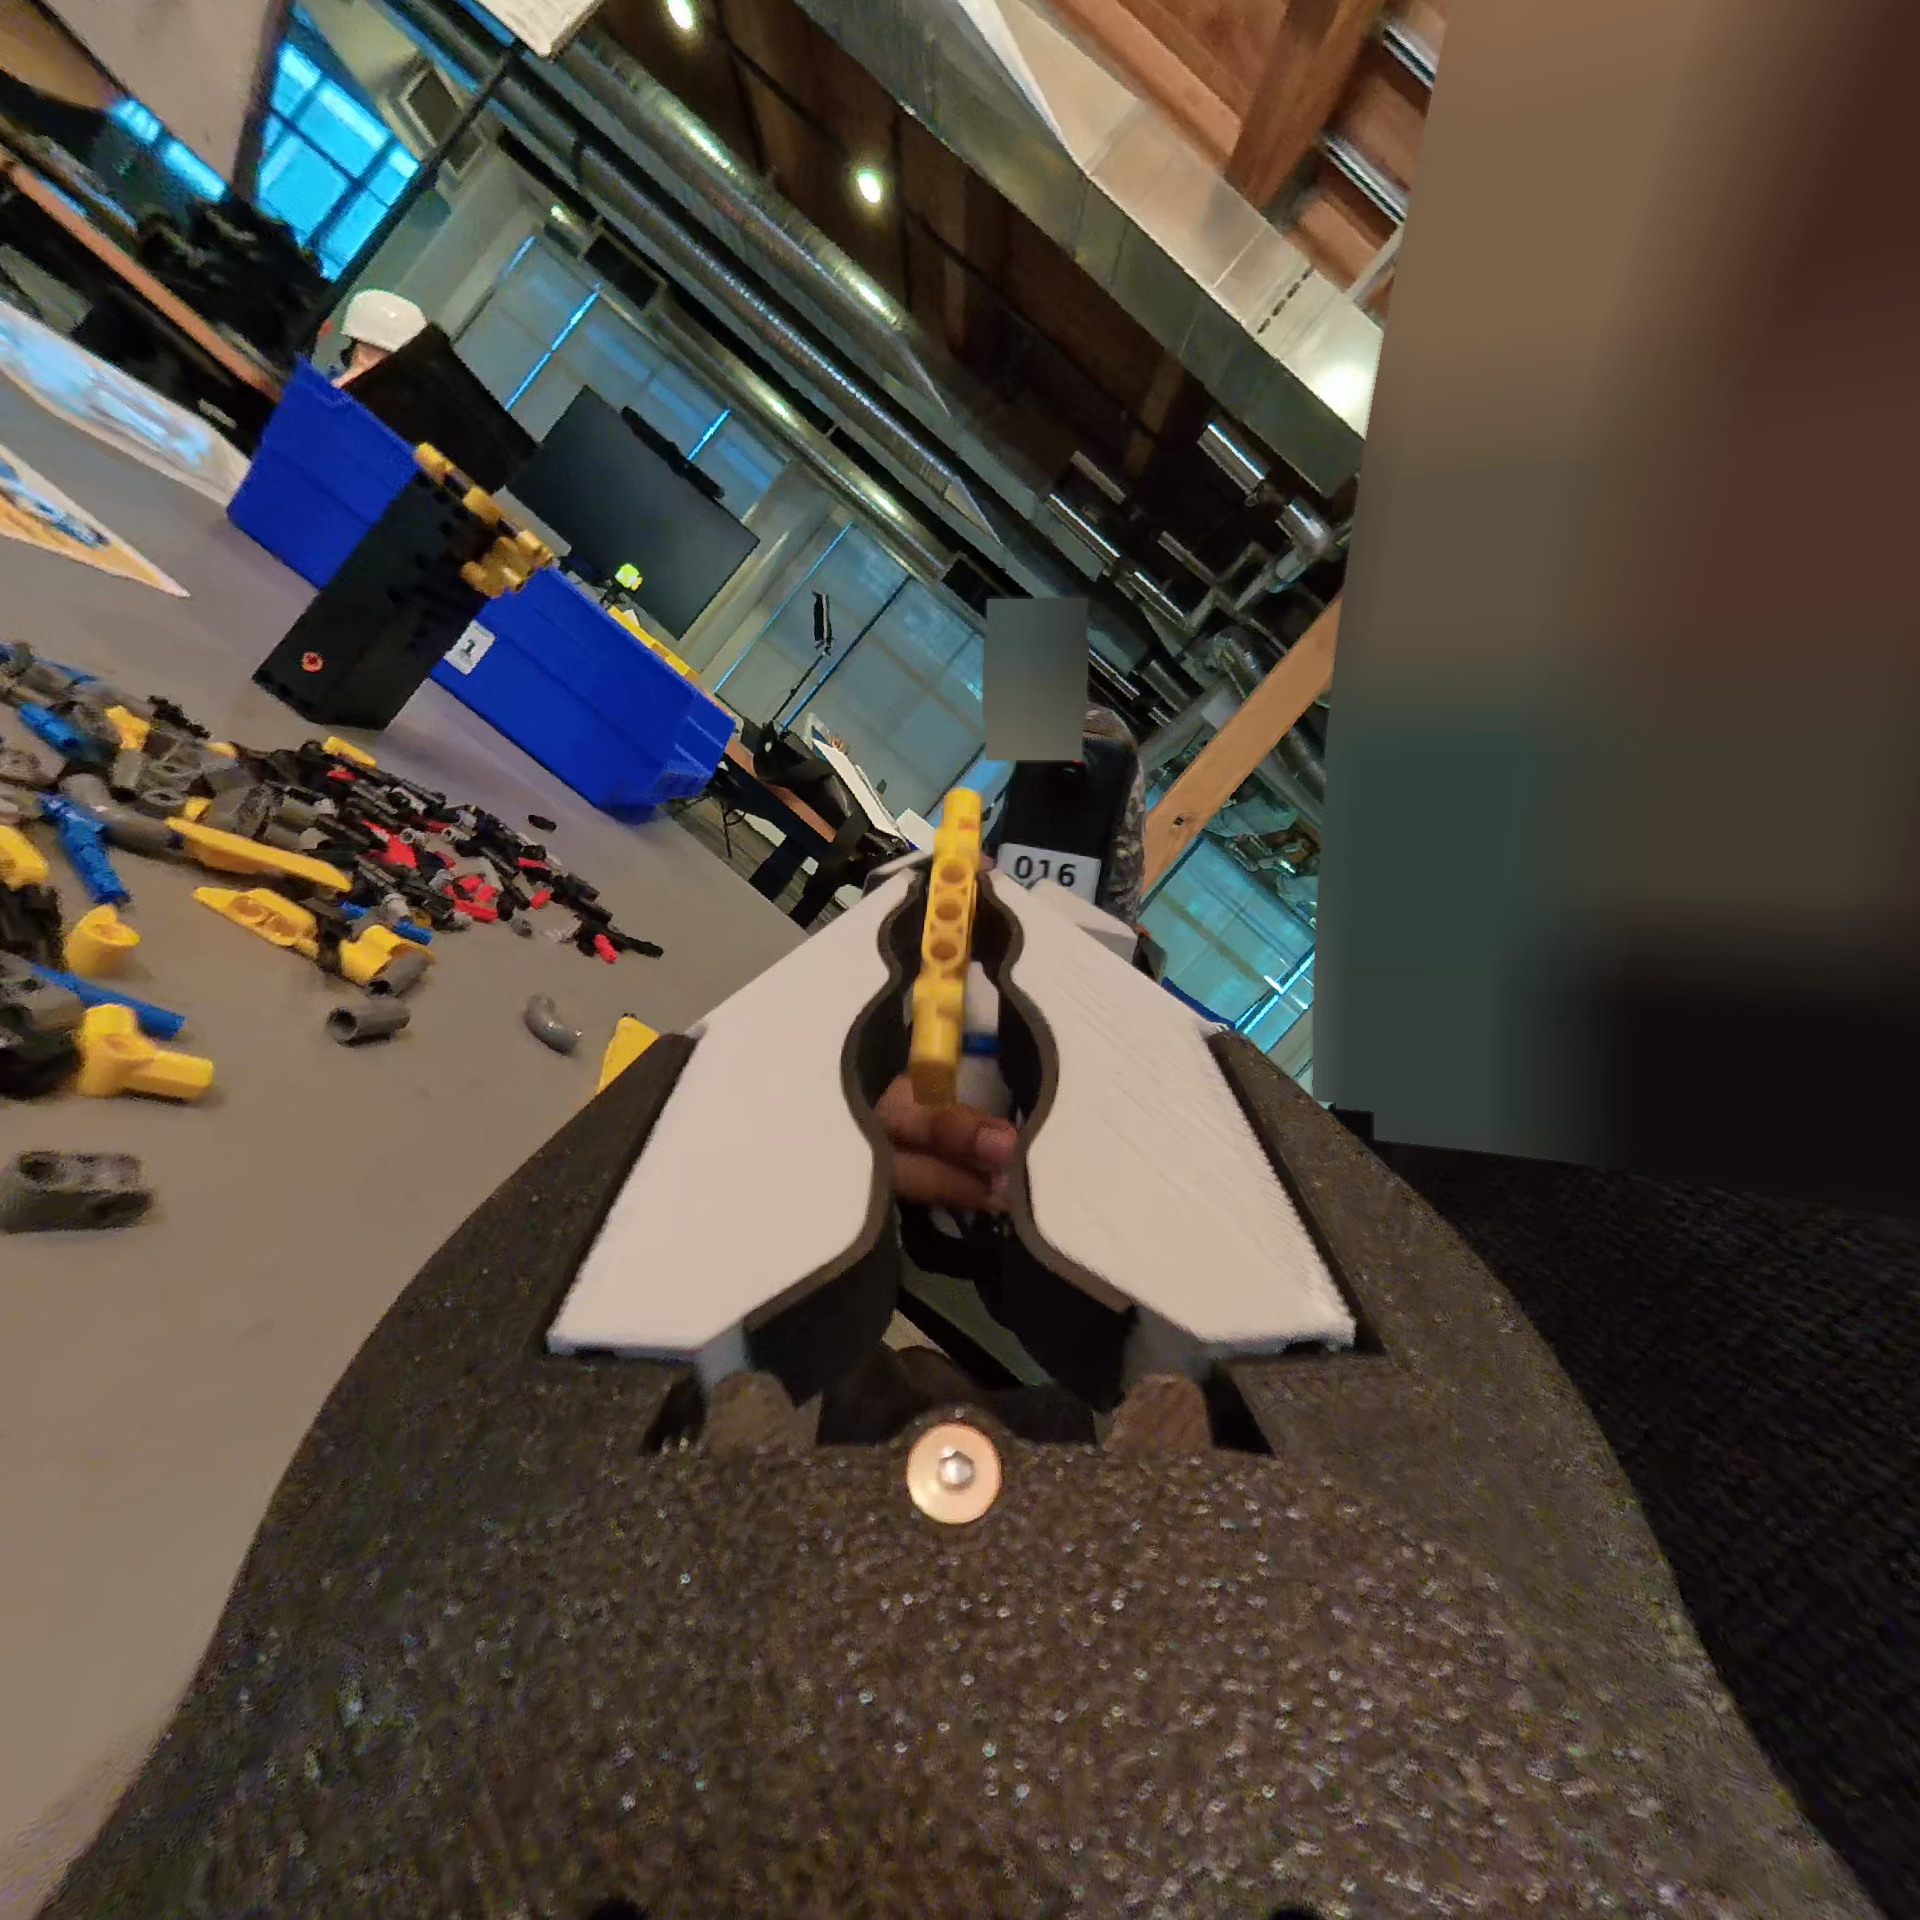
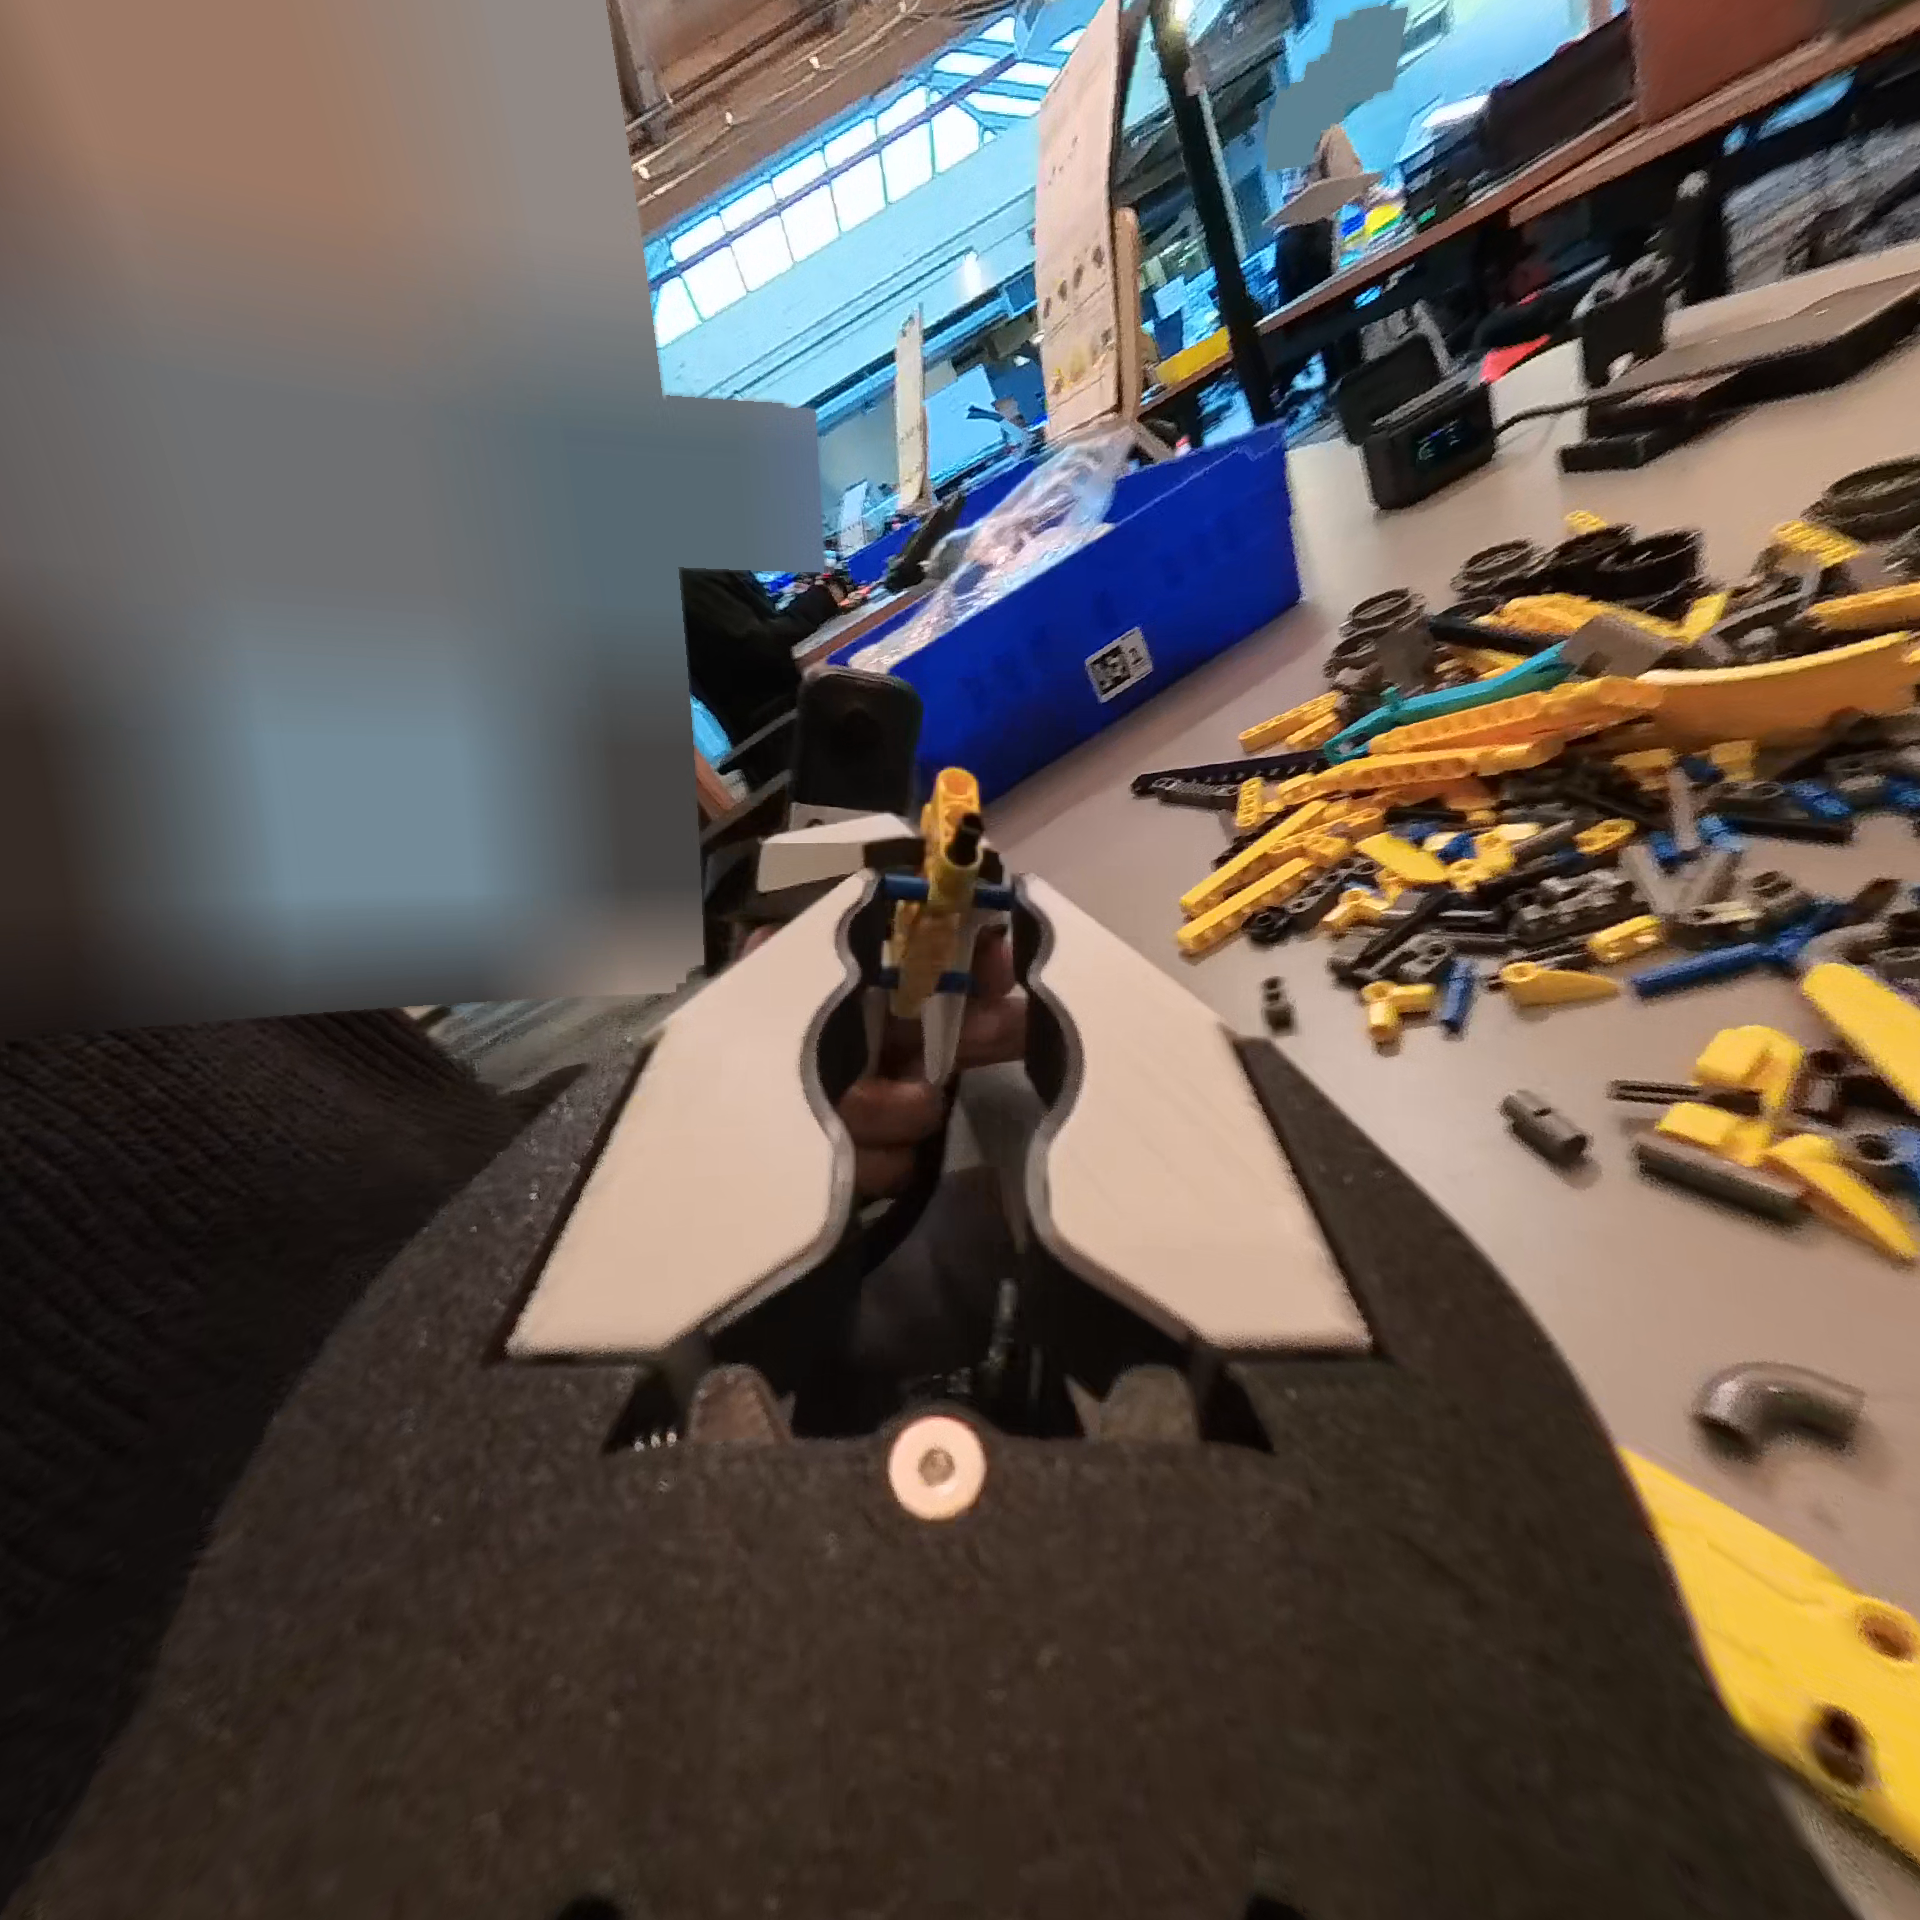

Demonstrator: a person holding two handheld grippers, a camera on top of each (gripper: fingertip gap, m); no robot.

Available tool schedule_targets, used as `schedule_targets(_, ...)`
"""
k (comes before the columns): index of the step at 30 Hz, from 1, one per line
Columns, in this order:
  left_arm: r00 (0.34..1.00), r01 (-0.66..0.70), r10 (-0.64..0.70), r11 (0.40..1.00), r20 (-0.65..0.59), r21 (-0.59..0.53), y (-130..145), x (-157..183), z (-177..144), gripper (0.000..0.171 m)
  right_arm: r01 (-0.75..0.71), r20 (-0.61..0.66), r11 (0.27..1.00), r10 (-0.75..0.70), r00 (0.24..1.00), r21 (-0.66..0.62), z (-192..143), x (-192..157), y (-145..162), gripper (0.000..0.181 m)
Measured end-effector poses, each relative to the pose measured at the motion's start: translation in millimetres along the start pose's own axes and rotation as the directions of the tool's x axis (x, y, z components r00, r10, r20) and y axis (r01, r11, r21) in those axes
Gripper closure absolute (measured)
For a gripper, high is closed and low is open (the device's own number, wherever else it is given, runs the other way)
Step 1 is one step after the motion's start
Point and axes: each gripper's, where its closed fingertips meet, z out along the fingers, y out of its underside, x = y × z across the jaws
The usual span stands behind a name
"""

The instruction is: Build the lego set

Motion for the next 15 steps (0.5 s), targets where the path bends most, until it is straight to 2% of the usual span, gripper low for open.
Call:
schedule_targets(2,1.0,0.005,-0.005,1.0,0.01,-0.012,-3.6,-3.6,-4.0,0.154,0.091,-0.062,0.996,-0.091,0.994,-0.001,-6.2,8.0,-6.6,0.158)
schedule_targets(5,0.992,-0.113,0.115,0.992,0.042,-0.052,-0.8,-2.1,-4.0,0.153,0.186,-0.05,0.979,-0.19,0.981,-0.078,-8.1,6.8,-3.3,0.157)
schedule_targets(7,0.984,-0.158,0.168,0.979,0.065,-0.131,9.7,-4.1,-0.3,0.152,0.165,-0.016,0.979,-0.169,0.986,-0.122,-6.5,6.1,3.6,0.157)
schedule_targets(8,0.981,-0.166,0.177,0.977,0.081,-0.13,8.8,-5.9,-0.5,0.153,0.149,-0.006,0.98,-0.151,0.989,-0.13,-6.6,7.0,5.8,0.157)
schedule_targets(9,0.98,-0.169,0.181,0.977,0.084,-0.131,8.5,-6.8,-1.6,0.162,0.126,0.012,0.983,-0.126,0.992,-0.13,-6.9,6.8,7.2,0.157)
schedule_targets(12,0.983,-0.163,0.172,0.977,0.062,-0.135,9.7,-4.6,-2.7,0.164,0.042,0.057,0.992,-0.035,0.998,-0.117,-7.1,5.2,9.7,0.157)
schedule_targets(15,0.976,-0.194,0.204,0.974,0.077,-0.121,7.4,-4.6,-1.8,0.165,0.009,0.051,0.999,-0.007,0.999,-0.043,-7.8,6.4,3.0,0.155)
